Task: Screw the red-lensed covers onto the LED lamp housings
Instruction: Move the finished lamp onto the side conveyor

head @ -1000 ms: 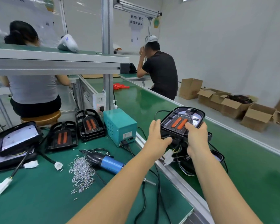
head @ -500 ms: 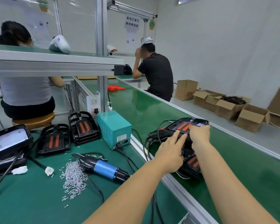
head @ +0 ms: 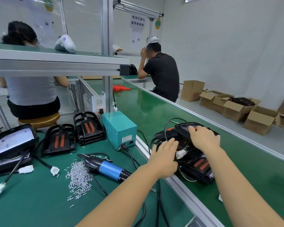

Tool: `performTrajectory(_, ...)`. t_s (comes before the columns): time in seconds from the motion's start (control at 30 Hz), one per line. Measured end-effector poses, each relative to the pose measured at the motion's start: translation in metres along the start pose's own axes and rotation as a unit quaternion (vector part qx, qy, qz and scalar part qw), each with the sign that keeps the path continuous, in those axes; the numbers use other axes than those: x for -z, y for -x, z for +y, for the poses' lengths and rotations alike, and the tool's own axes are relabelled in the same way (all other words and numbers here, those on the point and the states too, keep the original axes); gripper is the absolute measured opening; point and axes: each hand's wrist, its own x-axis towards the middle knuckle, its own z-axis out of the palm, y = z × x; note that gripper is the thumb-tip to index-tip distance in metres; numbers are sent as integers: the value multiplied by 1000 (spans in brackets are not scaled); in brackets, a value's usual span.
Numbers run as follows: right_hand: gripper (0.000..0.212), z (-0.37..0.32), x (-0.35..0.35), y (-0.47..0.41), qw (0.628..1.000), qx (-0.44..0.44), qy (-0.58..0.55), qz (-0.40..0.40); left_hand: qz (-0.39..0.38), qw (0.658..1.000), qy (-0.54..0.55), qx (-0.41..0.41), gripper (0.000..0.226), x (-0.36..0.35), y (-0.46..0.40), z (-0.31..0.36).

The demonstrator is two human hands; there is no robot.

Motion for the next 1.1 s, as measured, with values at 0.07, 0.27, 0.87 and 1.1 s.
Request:
performTrajectory(0.07, 55, -3, 0, 1, 1000, -18, 3, -19, -1, 1000, 0, 14, 69, 4, 10, -9)
performTrajectory(0.27, 63, -27, 1, 14, 999, -3, 25, 19, 8, 998, 2, 56, 65, 14, 33, -32)
performTrajectory(0.87, 68, -218, -71, 141, 941, 317, -40, -110, 126, 947, -29, 294, 63, 57, 157, -150)
performTrajectory(1.1, 69, -267, -89, 187, 906, 394, -56, -142, 226, 901, -53, 366, 60, 71, 230, -201)
